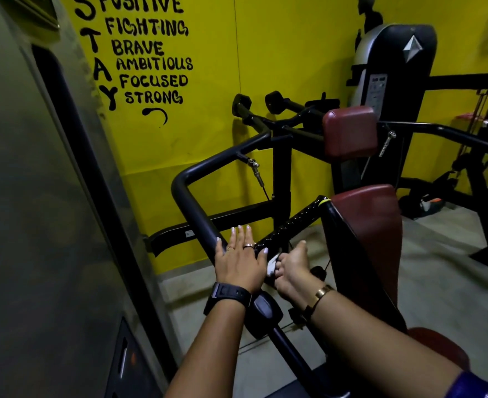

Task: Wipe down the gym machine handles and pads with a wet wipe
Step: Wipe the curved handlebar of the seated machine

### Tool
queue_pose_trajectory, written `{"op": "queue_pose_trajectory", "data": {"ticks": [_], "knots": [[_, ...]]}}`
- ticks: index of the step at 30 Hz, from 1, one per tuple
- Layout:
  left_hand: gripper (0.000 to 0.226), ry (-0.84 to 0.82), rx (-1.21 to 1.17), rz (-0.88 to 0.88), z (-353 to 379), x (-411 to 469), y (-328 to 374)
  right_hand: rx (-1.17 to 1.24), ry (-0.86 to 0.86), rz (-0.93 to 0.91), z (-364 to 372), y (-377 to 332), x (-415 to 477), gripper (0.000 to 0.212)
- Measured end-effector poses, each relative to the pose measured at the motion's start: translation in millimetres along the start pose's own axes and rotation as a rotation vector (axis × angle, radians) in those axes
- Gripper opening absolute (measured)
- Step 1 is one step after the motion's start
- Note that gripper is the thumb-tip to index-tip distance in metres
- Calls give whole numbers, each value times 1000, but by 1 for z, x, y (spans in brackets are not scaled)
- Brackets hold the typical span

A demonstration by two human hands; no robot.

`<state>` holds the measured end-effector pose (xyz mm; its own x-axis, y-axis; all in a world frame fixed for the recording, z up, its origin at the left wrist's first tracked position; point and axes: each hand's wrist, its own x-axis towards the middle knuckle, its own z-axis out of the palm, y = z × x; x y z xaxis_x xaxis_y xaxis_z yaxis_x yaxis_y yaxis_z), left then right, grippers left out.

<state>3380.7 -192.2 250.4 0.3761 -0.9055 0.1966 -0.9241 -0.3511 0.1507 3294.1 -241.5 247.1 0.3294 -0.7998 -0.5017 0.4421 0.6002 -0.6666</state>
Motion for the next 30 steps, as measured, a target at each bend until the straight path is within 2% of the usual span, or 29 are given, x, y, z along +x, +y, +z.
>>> {"op": "queue_pose_trajectory", "data": {"ticks": [5,7,11,13,16,19,22,26,30], "knots": [[68,7,1,5,1,-1,-1,204,44,-142,-5,-37,-3,53],[68,6,-1,4,1,-1,-1,248,-2,-152,-5,-39,-2,47],[67,-5,1,3,-1,-1,0,152,-66,2,-1,-13,-4,54],[67,-7,-5,0,-1,-1,0,139,-79,19,-4,-7,-11,60],[67,-7,-5,3,-2,-2,0,202,-57,-34,-16,-19,-17,58],[67,-10,3,10,-2,-2,0,312,-37,-113,-16,-39,-15,46],[67,-11,6,7,-2,-1,-1,287,-46,-116,-4,-34,-13,34],[66,-13,-5,3,-2,-3,1,202,-80,-30,2,-5,-22,45],[66,-7,0,7,-3,-2,0,228,-82,-127,-8,-13,-25,36]]}}
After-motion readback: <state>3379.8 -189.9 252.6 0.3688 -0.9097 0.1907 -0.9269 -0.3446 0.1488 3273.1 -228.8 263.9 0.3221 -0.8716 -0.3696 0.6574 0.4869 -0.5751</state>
